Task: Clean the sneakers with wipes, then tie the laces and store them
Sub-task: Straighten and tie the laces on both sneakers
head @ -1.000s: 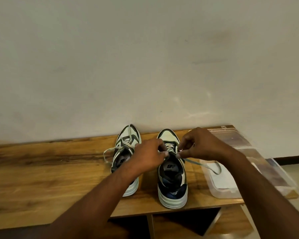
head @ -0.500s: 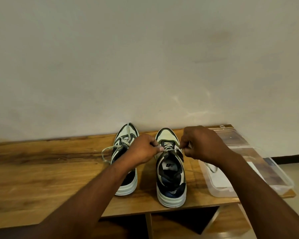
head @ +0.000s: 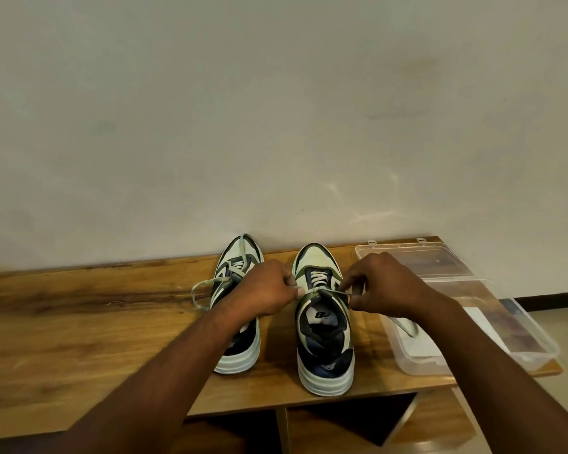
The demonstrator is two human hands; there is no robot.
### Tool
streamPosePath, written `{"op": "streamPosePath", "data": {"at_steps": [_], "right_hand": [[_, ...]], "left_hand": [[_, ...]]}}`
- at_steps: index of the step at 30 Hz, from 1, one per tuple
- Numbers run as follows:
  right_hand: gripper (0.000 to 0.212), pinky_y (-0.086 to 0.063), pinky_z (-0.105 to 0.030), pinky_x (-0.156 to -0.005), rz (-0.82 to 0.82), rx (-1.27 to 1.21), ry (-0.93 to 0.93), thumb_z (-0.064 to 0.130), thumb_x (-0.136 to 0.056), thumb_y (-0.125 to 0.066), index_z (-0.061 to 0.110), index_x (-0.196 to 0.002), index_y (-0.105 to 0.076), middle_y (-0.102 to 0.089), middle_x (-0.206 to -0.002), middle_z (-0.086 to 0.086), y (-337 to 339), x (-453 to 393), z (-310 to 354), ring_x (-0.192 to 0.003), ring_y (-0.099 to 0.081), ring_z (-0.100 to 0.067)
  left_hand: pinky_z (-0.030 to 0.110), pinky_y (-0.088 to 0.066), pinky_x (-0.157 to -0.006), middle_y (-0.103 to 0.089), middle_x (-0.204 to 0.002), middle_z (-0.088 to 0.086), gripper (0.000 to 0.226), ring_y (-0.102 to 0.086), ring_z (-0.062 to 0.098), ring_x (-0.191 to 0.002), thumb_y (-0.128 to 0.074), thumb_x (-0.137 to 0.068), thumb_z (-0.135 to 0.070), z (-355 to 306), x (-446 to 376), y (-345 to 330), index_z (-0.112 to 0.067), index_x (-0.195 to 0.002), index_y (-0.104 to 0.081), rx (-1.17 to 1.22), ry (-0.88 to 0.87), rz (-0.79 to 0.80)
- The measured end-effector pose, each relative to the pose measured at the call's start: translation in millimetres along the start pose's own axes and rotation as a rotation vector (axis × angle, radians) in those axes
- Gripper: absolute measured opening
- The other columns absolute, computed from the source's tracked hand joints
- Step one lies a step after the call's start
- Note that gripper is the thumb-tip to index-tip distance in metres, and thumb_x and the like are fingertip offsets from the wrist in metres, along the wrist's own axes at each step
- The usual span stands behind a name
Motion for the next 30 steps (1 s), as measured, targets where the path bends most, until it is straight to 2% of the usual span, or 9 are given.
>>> {"op": "streamPosePath", "data": {"at_steps": [2, 4, 7, 10, 15, 18, 23, 27, 30], "right_hand": [[0.009, -0.058, -0.028, -0.066, 0.007, -0.173, -0.045, 0.017, -0.079, -0.085, 0.024, -0.084, -0.083, -0.075, -0.075, 0.009, 2, 1, -4, -0.069, -0.068, -0.004], [0.004, -0.050, -0.022, -0.057, 0.033, -0.342, -0.115, 0.017, -0.084, -0.082, 0.017, -0.081, -0.082, -0.077, -0.077, 0.003, 3, 4, -7, -0.062, -0.065, -0.004], [0.014, -0.036, -0.023, -0.046, 0.146, -0.596, -0.246, 0.020, -0.091, -0.076, 0.007, -0.091, -0.078, -0.078, -0.083, -0.010, 4, 9, -8, -0.058, -0.054, -0.014], [0.031, -0.030, -0.023, -0.045, 0.192, -0.728, -0.333, 0.037, -0.093, -0.073, 0.007, -0.096, -0.078, -0.078, -0.084, -0.013, 4, 8, -7, -0.053, -0.049, -0.012], [0.021, -0.025, -0.022, -0.045, 0.207, -0.674, -0.415, 0.029, -0.090, -0.077, 0.009, -0.086, -0.082, -0.064, -0.067, -0.004, 1, 4, -12, -0.051, -0.040, -0.011], [0.026, -0.026, -0.022, -0.046, 0.285, -0.643, -0.422, 0.030, -0.087, -0.081, 0.004, -0.092, -0.079, -0.061, -0.066, -0.003, 2, 6, -15, -0.051, -0.042, -0.011], [0.028, -0.026, -0.024, -0.049, 0.452, -0.587, -0.343, 0.036, -0.080, -0.084, 0.011, -0.092, -0.083, -0.060, -0.068, -0.001, 11, 10, -14, -0.055, -0.042, -0.010], [0.031, -0.028, -0.024, -0.052, 0.363, -0.718, -0.295, 0.036, -0.078, -0.083, 0.009, -0.093, -0.082, -0.065, -0.074, -0.003, 15, 8, -18, -0.062, -0.044, -0.011], [0.039, -0.034, -0.026, -0.056, 0.213, -0.945, -0.251, 0.041, -0.076, -0.083, 0.006, -0.094, -0.080, -0.065, -0.086, -0.010, 13, 2, -19, -0.070, -0.047, -0.014]], "left_hand": [[0.029, -0.048, -0.077, -0.075, -0.089, -0.003, 0.020, -0.065, 0.012, -0.086, -0.073, -0.095, -0.034, -1, 1, 2, -0.018, -0.085, -0.080, 0.035, 0.008, 0.018], [0.033, -0.051, -0.083, -0.072, -0.084, -0.004, 0.026, -0.065, 0.012, -0.083, -0.070, -0.097, -0.037, -2, 2, 4, -0.024, -0.075, -0.077, 0.099, 0.020, 0.037], [0.038, -0.054, -0.090, -0.069, -0.075, -0.002, 0.034, -0.064, 0.014, -0.078, -0.067, -0.099, -0.041, -2, 2, 3, -0.025, -0.069, -0.073, 0.180, 0.045, 0.037], [0.039, -0.055, -0.088, -0.069, -0.074, 0.002, 0.037, -0.060, 0.016, -0.072, -0.066, -0.099, -0.040, -3, 2, 1, -0.017, -0.071, -0.074, 0.275, 0.066, 0.049], [0.026, -0.045, -0.067, -0.067, -0.078, 0.006, 0.034, -0.056, 0.016, -0.071, -0.060, -0.104, -0.033, -8, 5, 2, -0.013, -0.079, -0.071, 0.495, 0.116, 0.080], [0.031, -0.048, -0.077, -0.074, -0.088, 0.004, 0.032, -0.064, 0.015, -0.082, -0.055, -0.107, -0.031, -8, 5, 4, -0.014, -0.089, -0.075, 0.575, 0.142, 0.105], [0.032, -0.054, -0.083, -0.077, -0.100, 0.002, 0.027, -0.068, 0.015, -0.099, -0.052, -0.108, -0.018, -10, 7, 6, -0.010, -0.104, -0.077, 0.692, 0.149, 0.110], [0.043, -0.052, -0.100, -0.080, -0.104, 0.001, 0.024, -0.073, 0.013, -0.103, -0.057, -0.106, -0.020, -9, 7, 4, -0.009, -0.108, -0.078, 0.809, 0.124, 0.061], [0.042, -0.051, -0.097, -0.080, -0.103, 0.001, 0.023, -0.075, 0.015, -0.105, -0.062, -0.103, -0.028, -12, 7, 2, -0.011, -0.100, -0.078, 0.892, 0.095, -0.020]]}}
Point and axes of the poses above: each hand's wrist, its own x-axis away from the middle knuckle, its own y-axis out of the back of the hand, z = x × y, the point moved 3 cm from there along -x, towards the middle knuckle
